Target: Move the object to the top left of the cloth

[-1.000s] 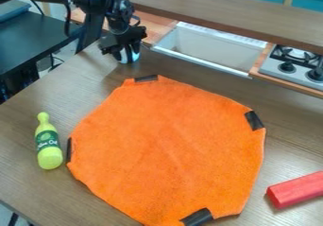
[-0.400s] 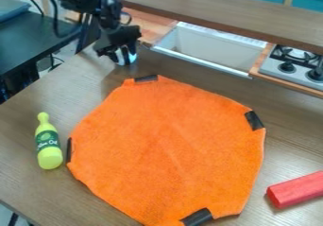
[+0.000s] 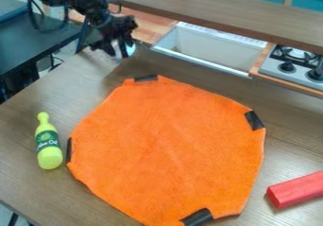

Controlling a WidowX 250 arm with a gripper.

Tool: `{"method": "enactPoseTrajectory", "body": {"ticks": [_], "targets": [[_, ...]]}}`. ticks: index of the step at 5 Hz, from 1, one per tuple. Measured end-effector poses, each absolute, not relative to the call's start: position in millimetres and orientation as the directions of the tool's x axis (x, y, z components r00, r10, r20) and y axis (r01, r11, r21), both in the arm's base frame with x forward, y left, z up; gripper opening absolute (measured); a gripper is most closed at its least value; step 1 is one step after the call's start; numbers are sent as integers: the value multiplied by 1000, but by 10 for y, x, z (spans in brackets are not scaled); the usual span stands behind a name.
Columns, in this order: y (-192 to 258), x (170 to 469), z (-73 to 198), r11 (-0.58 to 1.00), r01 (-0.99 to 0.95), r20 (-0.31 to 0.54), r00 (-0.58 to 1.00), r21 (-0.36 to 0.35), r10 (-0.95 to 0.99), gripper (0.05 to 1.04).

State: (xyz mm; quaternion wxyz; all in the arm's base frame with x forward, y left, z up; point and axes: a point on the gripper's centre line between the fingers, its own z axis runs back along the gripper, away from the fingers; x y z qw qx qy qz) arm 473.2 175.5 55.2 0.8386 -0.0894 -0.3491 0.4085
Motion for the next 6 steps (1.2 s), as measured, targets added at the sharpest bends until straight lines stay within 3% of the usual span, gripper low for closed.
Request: {"method": "enactPoseTrajectory", "body": {"ticks": [2, 4, 6], "targets": [[1482, 4422, 747, 715, -520, 540, 473, -467, 696, 606], [1235, 4117, 750, 771, -448, 526, 564, -453, 637, 606], [1032, 3991, 575, 803, -435, 514, 618, -408, 595, 606]]}}
